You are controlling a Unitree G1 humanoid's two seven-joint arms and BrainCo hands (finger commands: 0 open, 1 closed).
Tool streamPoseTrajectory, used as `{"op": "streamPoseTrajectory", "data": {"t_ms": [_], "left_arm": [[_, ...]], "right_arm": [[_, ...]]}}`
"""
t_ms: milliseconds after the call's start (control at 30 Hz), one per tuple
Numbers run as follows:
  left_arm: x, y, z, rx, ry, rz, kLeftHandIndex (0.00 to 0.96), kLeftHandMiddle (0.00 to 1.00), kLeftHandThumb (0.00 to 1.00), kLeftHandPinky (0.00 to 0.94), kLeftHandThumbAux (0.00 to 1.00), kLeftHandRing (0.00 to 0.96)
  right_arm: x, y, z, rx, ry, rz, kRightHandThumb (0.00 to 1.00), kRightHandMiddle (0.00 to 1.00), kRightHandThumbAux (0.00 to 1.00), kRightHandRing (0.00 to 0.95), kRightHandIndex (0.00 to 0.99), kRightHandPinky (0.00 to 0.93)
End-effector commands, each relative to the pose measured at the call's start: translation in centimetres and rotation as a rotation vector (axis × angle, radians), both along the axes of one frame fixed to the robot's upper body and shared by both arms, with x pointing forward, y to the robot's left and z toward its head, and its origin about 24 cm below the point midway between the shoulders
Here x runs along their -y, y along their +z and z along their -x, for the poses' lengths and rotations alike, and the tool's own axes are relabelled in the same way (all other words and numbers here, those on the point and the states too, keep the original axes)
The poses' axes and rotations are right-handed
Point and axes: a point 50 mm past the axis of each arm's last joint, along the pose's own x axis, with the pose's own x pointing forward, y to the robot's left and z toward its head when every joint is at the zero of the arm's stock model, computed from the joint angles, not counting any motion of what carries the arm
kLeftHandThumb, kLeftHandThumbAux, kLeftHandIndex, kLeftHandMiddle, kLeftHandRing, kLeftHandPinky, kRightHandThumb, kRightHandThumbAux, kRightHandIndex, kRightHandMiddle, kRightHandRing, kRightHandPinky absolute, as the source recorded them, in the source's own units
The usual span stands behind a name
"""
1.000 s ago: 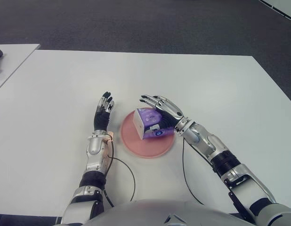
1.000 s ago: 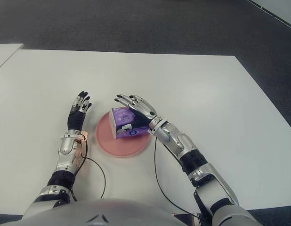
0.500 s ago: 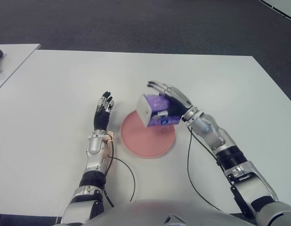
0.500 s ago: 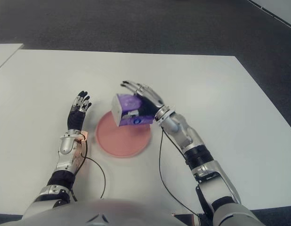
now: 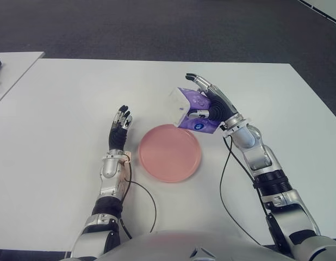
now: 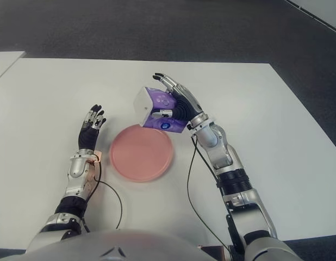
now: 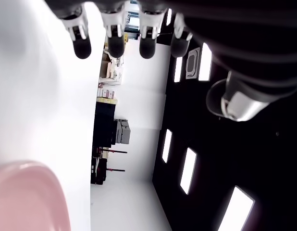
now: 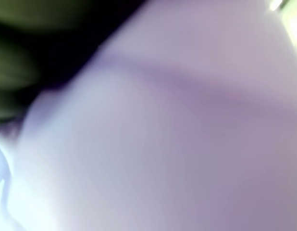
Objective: Put the tissue paper into the plate.
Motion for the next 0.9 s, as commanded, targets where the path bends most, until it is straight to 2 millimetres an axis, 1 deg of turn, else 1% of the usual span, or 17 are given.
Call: {"op": "streamPoseTrajectory", "data": {"t_ms": [33, 400, 767, 900], "left_arm": [[0.2, -0.2, 0.0, -0.010, -0.016, 0.009, 0.000, 0.000, 0.013, 0.000, 0.442, 0.000], [0.2, -0.2, 0.0, -0.009, -0.016, -0.006, 0.000, 0.000, 0.005, 0.000, 0.437, 0.000], [0.3, -0.2, 0.0, -0.012, -0.015, -0.008, 0.000, 0.000, 0.003, 0.000, 0.431, 0.000], [0.4, -0.2, 0.0, -0.013, -0.016, -0.002, 0.000, 0.000, 0.004, 0.000, 0.429, 0.000]], "right_arm": [[0.5, -0.4, -0.4, -0.024, -0.021, -0.093, 0.113, 0.000, 0.251, 0.000, 0.000, 0.000], [0.5, -0.9, -0.3, -0.013, -0.017, -0.143, 0.122, 0.000, 0.233, 0.000, 0.000, 0.000], [0.2, -1.8, -0.1, -0.034, -0.009, -0.093, 0.088, 0.000, 0.250, 0.000, 0.000, 0.000], [-0.4, -2.4, 0.4, -0.059, -0.002, -0.057, 0.083, 0.000, 0.263, 0.000, 0.000, 0.000]]}}
